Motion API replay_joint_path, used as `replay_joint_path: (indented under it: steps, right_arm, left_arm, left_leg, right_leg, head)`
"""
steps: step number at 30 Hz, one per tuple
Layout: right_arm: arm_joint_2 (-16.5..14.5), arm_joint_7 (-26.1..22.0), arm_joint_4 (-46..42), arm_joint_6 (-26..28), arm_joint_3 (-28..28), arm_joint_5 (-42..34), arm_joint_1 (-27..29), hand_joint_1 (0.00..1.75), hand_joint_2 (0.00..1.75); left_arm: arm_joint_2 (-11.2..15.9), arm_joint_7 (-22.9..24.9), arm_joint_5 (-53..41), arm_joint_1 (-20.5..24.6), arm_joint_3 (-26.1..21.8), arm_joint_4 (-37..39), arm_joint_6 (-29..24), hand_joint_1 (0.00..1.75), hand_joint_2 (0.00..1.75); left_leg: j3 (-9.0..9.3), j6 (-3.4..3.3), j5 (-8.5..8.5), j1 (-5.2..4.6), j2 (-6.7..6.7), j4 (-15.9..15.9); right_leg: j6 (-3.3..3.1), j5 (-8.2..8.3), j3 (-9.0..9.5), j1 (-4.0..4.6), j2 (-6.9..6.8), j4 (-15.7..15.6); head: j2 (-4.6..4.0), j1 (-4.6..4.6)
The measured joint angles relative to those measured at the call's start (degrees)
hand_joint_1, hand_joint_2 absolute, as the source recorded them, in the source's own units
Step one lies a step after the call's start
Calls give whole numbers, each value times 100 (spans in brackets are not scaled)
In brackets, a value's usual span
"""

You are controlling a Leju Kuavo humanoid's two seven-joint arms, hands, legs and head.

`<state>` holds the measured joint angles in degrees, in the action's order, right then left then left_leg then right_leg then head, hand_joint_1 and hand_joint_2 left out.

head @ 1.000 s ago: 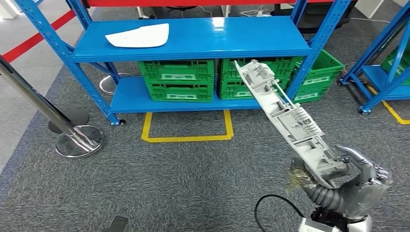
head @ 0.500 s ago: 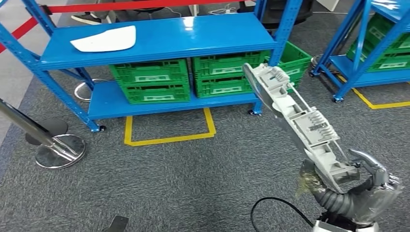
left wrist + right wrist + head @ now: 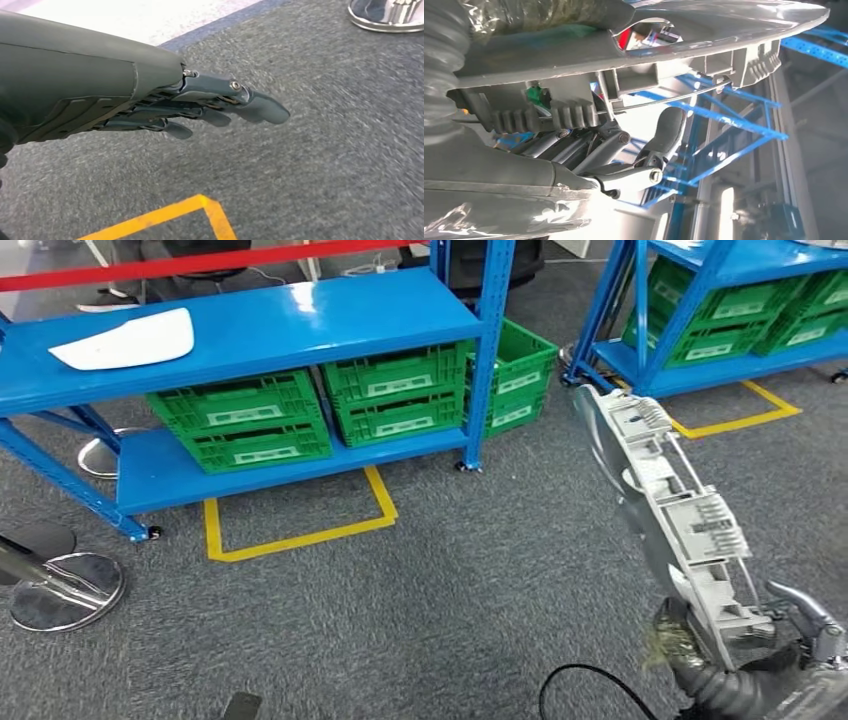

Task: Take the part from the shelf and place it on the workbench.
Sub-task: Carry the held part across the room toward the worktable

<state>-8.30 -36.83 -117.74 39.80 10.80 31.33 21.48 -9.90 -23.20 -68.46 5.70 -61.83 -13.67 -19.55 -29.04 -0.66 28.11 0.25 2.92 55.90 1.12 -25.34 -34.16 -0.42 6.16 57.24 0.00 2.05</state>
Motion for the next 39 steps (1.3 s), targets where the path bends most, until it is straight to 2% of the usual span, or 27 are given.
replay_joint_path:
  steps: [2,4,5,6,7,8,10,12,13,15,17,19,20,21,22,23,24,26,28,30,31,33,34,36,37,38,39]
  right_arm:
    - [-34,-42,-29,3,-52,-42,51,175,175]
    - [-52,-58,-37,4,-72,-67,69,175,175]
    - [-57,-61,-37,4,-76,-74,78,175,175]
    - [-61,-61,-37,4,-81,-80,91,175,175]
    - [-65,-61,-37,4,-90,-83,102,175,175]
    - [-69,-61,-37,4,-101,-84,108,175,175]
    - [-81,-63,-37,4,-121,-90,110,175,175]
    - [-97,-72,-37,4,-142,-110,107,175,175]
    - [-105,-80,-37,4,-153,-125,109,175,175]
    - [-122,-98,-37,5,-176,-150,124,175,175]
    - [-145,-110,-37,10,-192,-162,130,175,175]
    - [-165,-114,-37,13,-205,-169,127,175,175]
    - [-170,-114,-37,13,-210,-170,126,175,175]
    - [-173,-114,-37,13,-214,-170,129,175,175]
    - [-176,-114,-36,13,-220,-172,130,175,175]
    - [-179,-115,-34,13,-225,-173,131,175,175]
    - [-182,-116,-33,13,-231,-173,132,175,175]
    - [-185,-117,-32,13,-242,-174,124,175,175]
    - [-188,-118,-30,14,-248,-175,112,175,175]
    - [-192,-118,-28,15,-253,-176,119,175,175]
    - [-192,-118,-29,16,-257,-176,130,175,175]
    - [-191,-119,-29,19,-261,-174,120,175,175]
    - [-191,-120,-29,20,-262,-173,109,175,175]
    - [-191,-120,-23,20,-262,-174,90,175,175]
    - [-191,-120,-16,20,-262,-174,91,175,175]
    - [-191,-120,-8,20,-262,-173,94,175,175]
    - [-191,-120,-2,20,-262,-170,94,175,175]
  left_arm:
    - [-5,-7,5,-3,-4,-1,-3,0,175]
    - [-3,-15,9,-22,-8,-2,-3,0,175]
    - [-3,-16,10,-32,-10,-2,-3,0,175]
    - [-4,-16,10,-38,-11,-2,-3,0,175]
    - [-5,-16,11,-39,-13,-2,-3,0,175]
    - [-8,-16,11,-36,-14,-2,-3,0,175]
    - [-8,-17,13,-25,-14,-2,-2,0,175]
    - [-2,-17,15,-17,-16,-2,-3,0,175]
    - [2,-18,15,-13,-17,-2,-5,0,175]
    - [0,-19,16,-3,-19,-2,-10,0,175]
    - [0,-22,16,1,-23,-2,-14,0,175]
    - [2,-26,15,-11,-33,-2,-14,0,175]
    - [2,-26,15,-23,-38,-1,-13,0,175]
    - [1,-28,15,-35,-41,-1,-12,0,175]
    - [0,-31,15,-44,-43,0,-11,0,175]
    - [-1,-37,15,-47,-43,0,-10,0,175]
    - [-1,-44,15,-47,-44,-1,-10,0,175]
    - [18,-58,15,-45,-46,-2,-11,0,175]
    - [38,-66,15,-40,-48,-2,-12,0,175]
    - [32,-68,15,-32,-49,-1,-12,0,175]
    - [28,-68,15,-27,-50,-1,-13,0,175]
    - [21,-72,16,-20,-51,-1,-15,0,175]
    - [23,-73,16,-21,-52,-2,-16,0,175]
    - [22,-74,16,-39,-54,-2,-16,0,175]
    - [21,-74,16,-45,-54,-2,-16,0,175]
    - [19,-74,16,-45,-55,-2,-16,0,175]
    - [15,-74,16,-40,-55,-2,-16,0,175]
  left_leg:
    - [-11,-44,-54,26,-143,-43]
    - [-42,-67,-69,27,-301,-48]
    - [-53,-65,-71,26,-386,-47]
    - [-62,-61,-73,26,-470,-45]
    - [-64,-54,-75,28,-551,-44]
    - [-58,-43,-72,33,-624,-42]
    - [-32,4,-53,25,-742,-31]
    - [-11,78,-32,-4,-825,-13]
    - [-5,115,-32,-16,-864,-10]
    - [5,186,-21,7,-928,-5]
    - [-73,249,174,35,-739,205]
    - [-363,267,572,45,-446,873]
    - [-550,263,745,44,-380,1278]
    - [-697,254,822,42,-350,1577]
    - [-767,238,780,40,-337,1690]
    - [-737,213,627,37,-319,1576]
    - [-622,178,403,33,-278,1282]
    - [-323,78,12,29,3,528]
    - [-172,27,-89,20,215,124]
    - [-156,20,-80,20,132,46]
    - [-149,4,-100,28,60,15]
    - [-130,-40,-131,50,-101,-43]
    - [-126,-56,-130,41,-187,-47]
    - [-131,-66,-121,30,-359,-44]
    - [-131,-61,-115,28,-443,-42]
    - [-129,-50,-108,28,-519,-38]
    - [-121,-35,-97,29,-586,-33]
  right_leg:
    - [65,-222,-180,2,-244,301]
    - [139,-670,-487,-17,-508,1017]
    - [175,-849,-637,-32,-546,1386]
    - [205,-932,-714,-48,-563,1619]
    - [230,-904,-681,-66,-581,1642]
    - [248,-773,-521,-83,-616,1417]
    - [260,-453,3,-96,-841,563]
    - [181,-309,330,-89,-1018,21]
    - [124,-311,338,-76,-1025,-28]
    - [19,-278,297,-70,-897,-19]
    - [-67,-236,283,-80,-779,-32]
    - [-123,-204,270,-77,-651,-35]
    - [-136,-196,258,-67,-579,-34]
    - [-143,-193,252,-56,-501,-33]
    - [-146,-190,251,-46,-418,-31]
    - [-147,-189,256,-35,-335,-29]
    - [-146,-188,264,-27,-254,-28]
    - [-133,-186,261,-21,-110,-18]
    - [-84,-169,203,-38,19,2]
    - [-1,-138,134,-60,143,0]
    - [33,-148,93,-58,87,23]
    - [77,-354,-95,-43,-214,347]
    - [94,-538,-258,-41,-403,679]
    - [136,-853,-603,-58,-545,1408]
    - [154,-885,-687,-67,-568,1595]
    - [167,-802,-653,-75,-592,1550]
    - [173,-634,-503,-81,-632,1285]
  head:
    - [0,-38]
    - [0,-74]
    - [0,-77]
    - [0,-77]
    - [0,-80]
    - [0,-79]
    - [0,-85]
    - [0,-69]
    - [0,-60]
    - [0,-39]
    - [0,-23]
    - [0,-1]
    - [0,4]
    - [0,4]
    - [0,4]
    - [0,5]
    - [0,5]
    - [0,-1]
    - [0,4]
    - [0,13]
    - [0,8]
    - [0,-27]
    - [0,-42]
    - [0,-60]
    - [0,-59]
    - [0,-61]
    - [0,-60]
